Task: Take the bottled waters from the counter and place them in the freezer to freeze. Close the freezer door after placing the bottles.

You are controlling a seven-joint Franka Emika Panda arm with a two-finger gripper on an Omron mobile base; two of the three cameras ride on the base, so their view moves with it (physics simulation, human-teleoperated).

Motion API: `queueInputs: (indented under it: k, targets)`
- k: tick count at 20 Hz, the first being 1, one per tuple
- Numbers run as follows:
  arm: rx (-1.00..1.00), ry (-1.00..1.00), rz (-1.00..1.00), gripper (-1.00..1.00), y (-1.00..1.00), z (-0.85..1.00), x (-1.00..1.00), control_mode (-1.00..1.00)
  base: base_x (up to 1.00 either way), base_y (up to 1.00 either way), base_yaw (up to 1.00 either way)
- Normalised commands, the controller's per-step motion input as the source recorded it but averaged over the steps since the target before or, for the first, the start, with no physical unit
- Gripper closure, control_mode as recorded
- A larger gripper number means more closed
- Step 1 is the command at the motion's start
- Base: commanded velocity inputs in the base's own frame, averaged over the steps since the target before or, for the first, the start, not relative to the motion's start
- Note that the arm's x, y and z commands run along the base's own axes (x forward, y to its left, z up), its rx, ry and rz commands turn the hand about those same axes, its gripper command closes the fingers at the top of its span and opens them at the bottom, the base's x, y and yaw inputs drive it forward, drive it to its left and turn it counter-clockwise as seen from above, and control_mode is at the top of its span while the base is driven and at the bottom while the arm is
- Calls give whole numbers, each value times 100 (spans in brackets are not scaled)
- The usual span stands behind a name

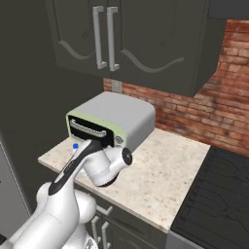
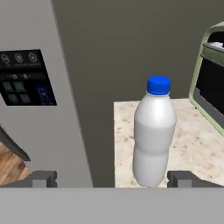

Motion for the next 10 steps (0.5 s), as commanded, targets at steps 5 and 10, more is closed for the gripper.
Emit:
queueInputs:
  k: [5, 10]
  targets:
    - [0, 0, 0, -100, 26, 0, 27, -100, 0, 0, 0]
    - [0, 0, 0, -100, 26, 0, 26, -100, 0, 0, 0]
